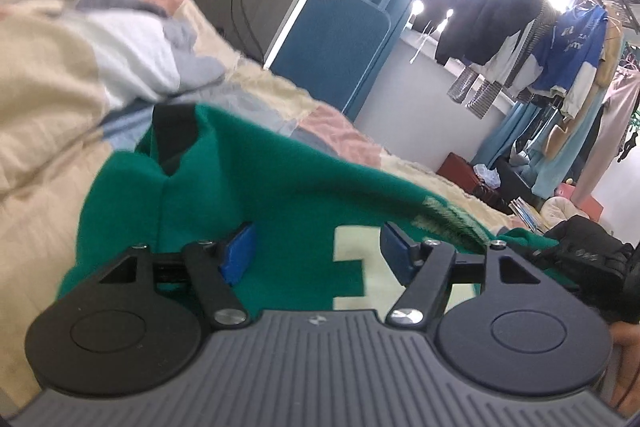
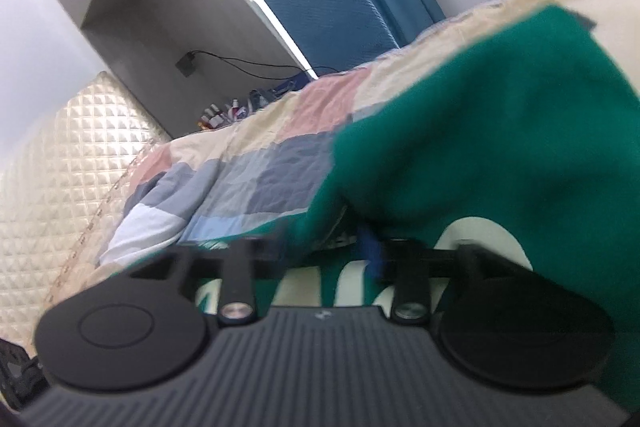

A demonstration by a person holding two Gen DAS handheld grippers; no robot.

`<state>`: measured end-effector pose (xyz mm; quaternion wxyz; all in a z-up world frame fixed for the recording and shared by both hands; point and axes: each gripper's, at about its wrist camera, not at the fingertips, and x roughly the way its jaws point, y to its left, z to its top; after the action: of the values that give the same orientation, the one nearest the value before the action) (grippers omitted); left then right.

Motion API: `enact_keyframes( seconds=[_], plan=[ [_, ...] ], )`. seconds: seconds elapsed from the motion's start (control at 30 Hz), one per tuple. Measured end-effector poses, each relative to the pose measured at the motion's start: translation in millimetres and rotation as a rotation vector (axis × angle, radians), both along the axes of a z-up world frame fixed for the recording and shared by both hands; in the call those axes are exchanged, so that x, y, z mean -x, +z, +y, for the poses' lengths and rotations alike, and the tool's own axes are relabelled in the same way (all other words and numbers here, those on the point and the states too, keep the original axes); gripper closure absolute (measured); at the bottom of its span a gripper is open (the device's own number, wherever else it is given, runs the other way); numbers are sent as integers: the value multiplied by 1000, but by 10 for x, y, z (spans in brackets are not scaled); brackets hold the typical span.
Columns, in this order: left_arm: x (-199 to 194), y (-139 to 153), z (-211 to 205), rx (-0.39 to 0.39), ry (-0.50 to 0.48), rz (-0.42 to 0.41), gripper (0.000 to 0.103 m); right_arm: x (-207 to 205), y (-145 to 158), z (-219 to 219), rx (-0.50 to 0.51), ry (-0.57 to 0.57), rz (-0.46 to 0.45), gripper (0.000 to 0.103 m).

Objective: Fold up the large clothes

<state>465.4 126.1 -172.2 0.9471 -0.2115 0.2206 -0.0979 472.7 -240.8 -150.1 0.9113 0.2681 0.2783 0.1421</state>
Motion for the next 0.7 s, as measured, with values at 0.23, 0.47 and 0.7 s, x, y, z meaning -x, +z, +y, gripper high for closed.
enact_keyframes(
  seconds=[0.23, 0.47, 0.7],
  plan=[
    [273, 227, -43, -13, 19, -9, 28, 428, 427, 179, 267, 28, -183, 27],
    [272, 83, -92, -109, 51, 53, 28, 351, 285, 40, 477, -22, -103, 29],
    [45, -173, -58, -94, 50, 103, 28, -36, -85, 93, 531, -4, -50, 30]
  ],
)
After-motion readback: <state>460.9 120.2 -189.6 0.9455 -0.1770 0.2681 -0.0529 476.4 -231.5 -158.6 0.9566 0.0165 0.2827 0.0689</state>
